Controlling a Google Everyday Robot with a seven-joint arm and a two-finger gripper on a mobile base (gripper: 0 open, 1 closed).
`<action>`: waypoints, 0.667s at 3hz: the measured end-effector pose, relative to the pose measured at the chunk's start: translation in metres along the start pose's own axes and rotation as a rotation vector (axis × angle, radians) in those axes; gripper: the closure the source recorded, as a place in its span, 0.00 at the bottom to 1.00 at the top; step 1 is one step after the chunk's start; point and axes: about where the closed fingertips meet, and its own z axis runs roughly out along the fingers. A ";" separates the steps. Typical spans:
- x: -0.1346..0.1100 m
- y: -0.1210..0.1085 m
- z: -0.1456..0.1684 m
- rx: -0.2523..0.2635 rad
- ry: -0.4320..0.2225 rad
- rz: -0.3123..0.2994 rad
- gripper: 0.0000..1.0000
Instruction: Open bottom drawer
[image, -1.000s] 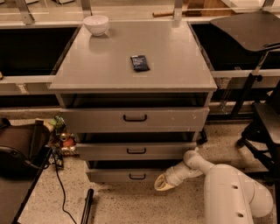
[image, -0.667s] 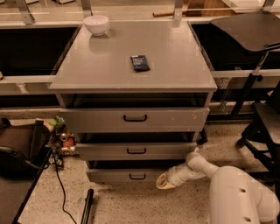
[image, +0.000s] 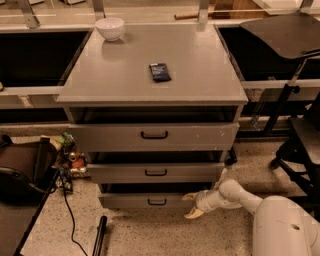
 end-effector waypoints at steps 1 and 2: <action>0.000 0.000 0.000 0.001 0.001 0.000 0.00; 0.000 0.000 0.001 0.001 0.001 0.000 0.00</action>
Offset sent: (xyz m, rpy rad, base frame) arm 0.0002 0.0001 -0.0003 -0.0005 -0.0008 -0.0010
